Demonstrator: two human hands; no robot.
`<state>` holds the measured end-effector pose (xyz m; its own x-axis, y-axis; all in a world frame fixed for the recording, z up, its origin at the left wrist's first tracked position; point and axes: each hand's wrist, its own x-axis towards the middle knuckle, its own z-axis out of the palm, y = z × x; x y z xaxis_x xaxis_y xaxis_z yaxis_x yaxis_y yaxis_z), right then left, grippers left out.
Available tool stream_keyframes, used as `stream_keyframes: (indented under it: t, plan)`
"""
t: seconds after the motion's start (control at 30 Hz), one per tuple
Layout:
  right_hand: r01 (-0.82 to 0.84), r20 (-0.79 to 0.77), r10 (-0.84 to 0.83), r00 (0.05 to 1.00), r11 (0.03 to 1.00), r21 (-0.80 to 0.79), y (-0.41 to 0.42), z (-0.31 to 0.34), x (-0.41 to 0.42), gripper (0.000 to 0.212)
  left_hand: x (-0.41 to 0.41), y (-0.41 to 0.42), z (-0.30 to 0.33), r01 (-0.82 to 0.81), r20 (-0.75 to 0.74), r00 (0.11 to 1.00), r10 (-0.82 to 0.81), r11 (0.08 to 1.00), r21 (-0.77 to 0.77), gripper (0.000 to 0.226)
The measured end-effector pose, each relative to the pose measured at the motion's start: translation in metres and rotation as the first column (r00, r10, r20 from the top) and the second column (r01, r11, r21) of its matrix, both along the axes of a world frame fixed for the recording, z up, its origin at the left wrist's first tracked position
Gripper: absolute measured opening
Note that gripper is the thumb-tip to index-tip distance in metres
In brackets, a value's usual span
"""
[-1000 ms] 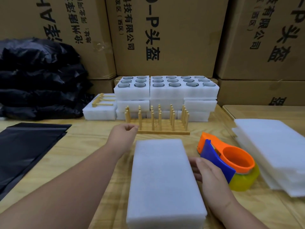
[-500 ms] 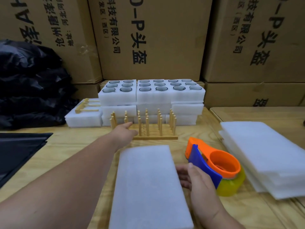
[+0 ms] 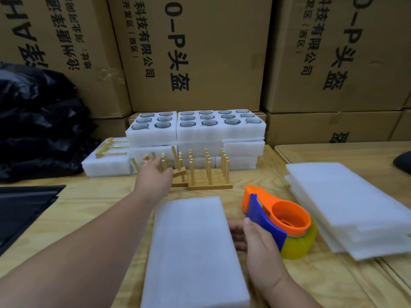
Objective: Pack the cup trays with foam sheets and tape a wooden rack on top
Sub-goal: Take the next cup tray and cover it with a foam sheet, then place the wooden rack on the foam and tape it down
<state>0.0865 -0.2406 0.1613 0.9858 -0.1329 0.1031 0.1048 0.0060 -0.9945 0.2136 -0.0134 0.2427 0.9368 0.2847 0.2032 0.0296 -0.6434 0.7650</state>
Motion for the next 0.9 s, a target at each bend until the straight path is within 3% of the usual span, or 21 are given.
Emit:
stream_keyframes:
  t: [0.13,0.23,0.27,0.33,0.4,0.5,0.63,0.77,0.9]
  plan:
    - [0.003,-0.001,-0.003,1.0,1.0,0.013,0.002,0.001,-0.001,0.047,-0.016,0.003,0.02,-0.107,0.169,0.98,0.103,0.994,0.017,0.042]
    - [0.0,-0.013,0.0,1.0,1.0,0.031,0.003,0.003,-0.002,0.047,-0.032,0.001,0.037,-0.128,0.295,0.946,0.136,0.991,-0.047,0.017]
    - [-0.001,-0.018,0.001,1.0,1.0,0.028,0.003,0.003,-0.003,0.047,-0.037,0.0,0.043,-0.104,0.323,0.938,0.13,0.99,-0.097,0.005]
    - [0.0,-0.027,0.0,1.0,1.0,0.018,0.003,0.004,-0.004,0.047,-0.046,-0.004,0.051,-0.029,0.338,0.937,0.087,0.985,-0.171,0.011]
    - [0.006,-0.03,-0.005,1.0,1.0,0.009,0.002,0.006,-0.005,0.047,-0.058,-0.006,0.057,0.069,0.329,0.944,-0.017,0.986,-0.149,0.017]
    - [0.026,-0.03,-0.026,0.999,1.0,0.008,0.003,0.008,-0.005,0.047,-0.08,-0.01,0.058,0.25,0.273,0.93,-0.245,0.968,0.016,0.021]
    - [0.043,-0.041,-0.043,0.998,0.999,0.019,0.003,0.009,-0.005,0.046,-0.106,-0.014,0.05,0.423,0.044,0.897,-0.44,0.882,0.207,0.034]
    - [0.033,-0.039,-0.032,0.999,0.999,0.018,0.003,0.011,-0.008,0.047,-0.118,-0.024,0.045,0.492,-0.154,0.869,-0.471,0.787,0.372,0.024]
    - [0.022,-0.035,-0.022,0.999,1.0,0.0,0.003,0.013,-0.01,0.047,-0.123,-0.029,0.031,0.513,-0.203,0.852,-0.483,0.689,0.512,0.025]
